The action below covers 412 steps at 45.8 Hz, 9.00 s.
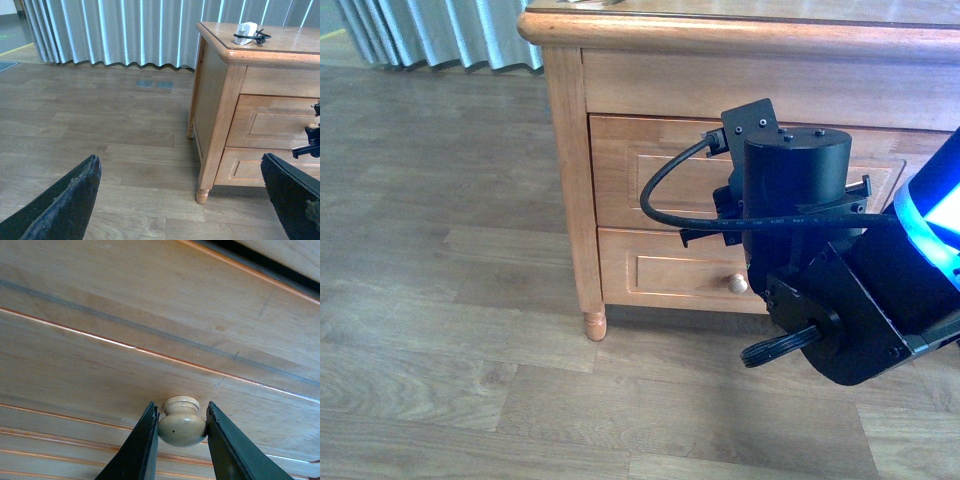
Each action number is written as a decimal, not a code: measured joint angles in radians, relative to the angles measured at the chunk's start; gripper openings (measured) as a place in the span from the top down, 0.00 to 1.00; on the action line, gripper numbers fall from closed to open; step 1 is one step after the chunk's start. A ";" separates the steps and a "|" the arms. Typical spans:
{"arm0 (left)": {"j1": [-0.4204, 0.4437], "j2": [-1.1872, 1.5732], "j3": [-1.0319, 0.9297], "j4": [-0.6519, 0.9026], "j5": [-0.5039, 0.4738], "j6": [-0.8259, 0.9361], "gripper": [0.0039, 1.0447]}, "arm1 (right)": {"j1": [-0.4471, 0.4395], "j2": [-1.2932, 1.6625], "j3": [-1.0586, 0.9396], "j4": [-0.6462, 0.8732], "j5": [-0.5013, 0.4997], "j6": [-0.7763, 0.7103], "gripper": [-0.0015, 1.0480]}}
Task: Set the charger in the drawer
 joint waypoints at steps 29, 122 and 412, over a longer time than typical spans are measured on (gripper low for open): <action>0.000 0.000 0.000 0.000 0.000 0.000 0.06 | -0.004 -0.030 -0.055 0.004 -0.046 0.022 0.78; 0.000 0.000 0.000 0.000 0.000 0.000 0.06 | -0.747 -1.434 -0.819 -0.635 -0.879 0.132 0.08; -0.461 1.726 1.027 0.581 0.061 -0.219 0.06 | -0.720 -2.169 -1.071 -0.855 -0.821 0.240 0.08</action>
